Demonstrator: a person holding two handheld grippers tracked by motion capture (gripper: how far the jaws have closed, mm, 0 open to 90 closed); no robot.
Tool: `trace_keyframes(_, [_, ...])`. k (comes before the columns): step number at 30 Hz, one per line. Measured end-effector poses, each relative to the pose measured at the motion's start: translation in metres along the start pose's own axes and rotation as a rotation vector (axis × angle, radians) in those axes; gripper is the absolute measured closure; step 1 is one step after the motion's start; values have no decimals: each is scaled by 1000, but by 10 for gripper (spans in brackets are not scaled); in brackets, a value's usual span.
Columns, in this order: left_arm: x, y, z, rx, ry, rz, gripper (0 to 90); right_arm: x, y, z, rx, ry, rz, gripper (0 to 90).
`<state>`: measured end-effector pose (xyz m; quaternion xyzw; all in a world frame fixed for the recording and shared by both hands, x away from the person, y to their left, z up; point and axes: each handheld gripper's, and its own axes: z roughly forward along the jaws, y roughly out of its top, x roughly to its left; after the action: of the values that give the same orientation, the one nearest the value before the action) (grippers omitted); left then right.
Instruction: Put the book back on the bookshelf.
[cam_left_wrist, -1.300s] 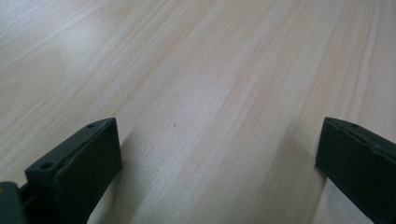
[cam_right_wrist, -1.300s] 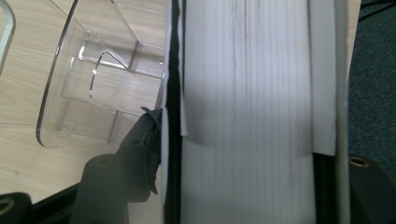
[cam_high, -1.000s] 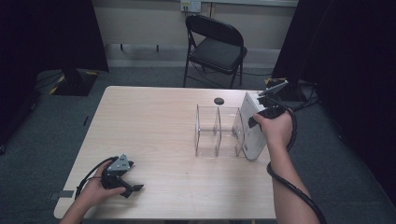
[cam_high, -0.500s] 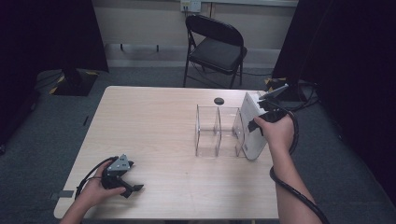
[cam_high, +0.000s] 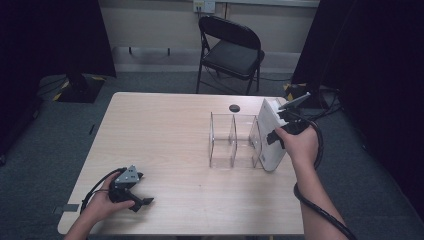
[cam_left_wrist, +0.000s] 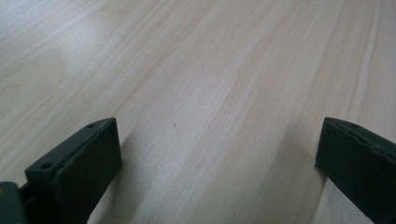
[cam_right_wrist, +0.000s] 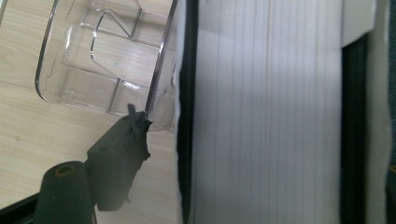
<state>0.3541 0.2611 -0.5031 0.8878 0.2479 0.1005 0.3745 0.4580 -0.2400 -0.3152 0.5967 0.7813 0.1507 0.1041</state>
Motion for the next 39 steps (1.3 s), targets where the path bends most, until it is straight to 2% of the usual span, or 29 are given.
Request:
trace_keyframes(15, [0, 0, 0, 0, 0, 1, 0, -4, -14, 0, -5, 24, -14, 197])
trace_keyframes(18, [0, 0, 0, -1, -3, -2, 0, -3, -16, 0, -3, 18, -12, 192])
trace_keyframes(20, [0, 0, 0, 1, 0, 1, 0, -3, -18, 1, -5, 13, -31, 189])
trace_keyframes(28, [0, 0, 0, -2, -3, -2, 0, 2, -24, 6, 4, 33, -43, 178])
trace_keyframes(29, [0, 0, 0, 0, 0, -2, 0, 3, -25, 5, 13, 35, -28, 178])
trace_keyframes(33, [0, 0, 0, 0, -1, 0, 0, 2, -27, 5, 6, 44, -43, 174])
trace_keyframes(34, [0, 0, 0, 0, 0, 0, 0, 2, -28, 5, 8, 45, -27, 173])
trace_keyframes(39, [0, 0, 0, 1, 0, 1, 0, -3, -32, 1, -2, 53, -25, 168])
